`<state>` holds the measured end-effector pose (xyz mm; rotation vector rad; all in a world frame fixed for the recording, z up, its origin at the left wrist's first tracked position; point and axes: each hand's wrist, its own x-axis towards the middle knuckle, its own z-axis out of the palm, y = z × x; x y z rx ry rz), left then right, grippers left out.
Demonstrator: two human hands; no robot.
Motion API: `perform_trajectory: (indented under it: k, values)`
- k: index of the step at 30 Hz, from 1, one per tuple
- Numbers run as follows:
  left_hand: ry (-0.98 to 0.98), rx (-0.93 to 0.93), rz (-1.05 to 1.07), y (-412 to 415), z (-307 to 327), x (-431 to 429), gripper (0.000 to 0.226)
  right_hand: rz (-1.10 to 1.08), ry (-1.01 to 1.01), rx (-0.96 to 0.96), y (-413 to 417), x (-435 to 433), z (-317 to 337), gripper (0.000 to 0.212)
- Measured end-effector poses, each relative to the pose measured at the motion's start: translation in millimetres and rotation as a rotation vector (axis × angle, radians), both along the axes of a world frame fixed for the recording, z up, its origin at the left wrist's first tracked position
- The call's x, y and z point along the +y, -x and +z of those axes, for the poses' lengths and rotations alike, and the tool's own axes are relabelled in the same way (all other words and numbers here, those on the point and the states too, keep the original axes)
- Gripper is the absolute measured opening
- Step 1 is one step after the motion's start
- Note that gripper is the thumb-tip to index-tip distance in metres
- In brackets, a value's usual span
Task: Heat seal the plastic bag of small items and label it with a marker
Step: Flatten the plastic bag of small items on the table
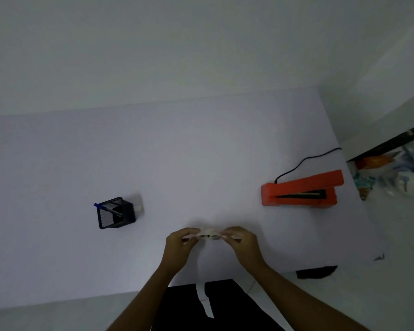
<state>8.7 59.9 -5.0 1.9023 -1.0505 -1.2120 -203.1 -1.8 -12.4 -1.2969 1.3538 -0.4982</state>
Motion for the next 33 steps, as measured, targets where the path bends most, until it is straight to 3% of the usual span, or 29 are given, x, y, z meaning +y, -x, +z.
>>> perform_trajectory:
  k: [5,9,16,27,33]
  values:
    - [-0.044,0.011,-0.085,-1.1,-8.7,2.2,0.035,0.05,0.008,-0.011,-0.8,-0.6,-5.5,0.011]
    - [-0.021,-0.014,-0.206,-4.8,-16.5,-4.0,0.051,0.101,-0.022,-0.019,-1.1,0.9,-5.6,0.029]
    - [0.009,-0.021,-0.312,-1.2,-11.9,-14.3,0.014,0.143,0.049,0.034,-7.6,2.0,-11.5,0.017]
    - [-0.099,0.365,-0.102,-4.9,-8.6,-7.2,0.019,-0.015,-0.286,-0.153,2.1,-2.8,-7.6,0.012]
    - [-0.111,0.378,-0.034,-13.5,-12.4,-4.3,0.015,0.0,-0.307,-0.155,4.0,-0.2,-5.6,0.015]
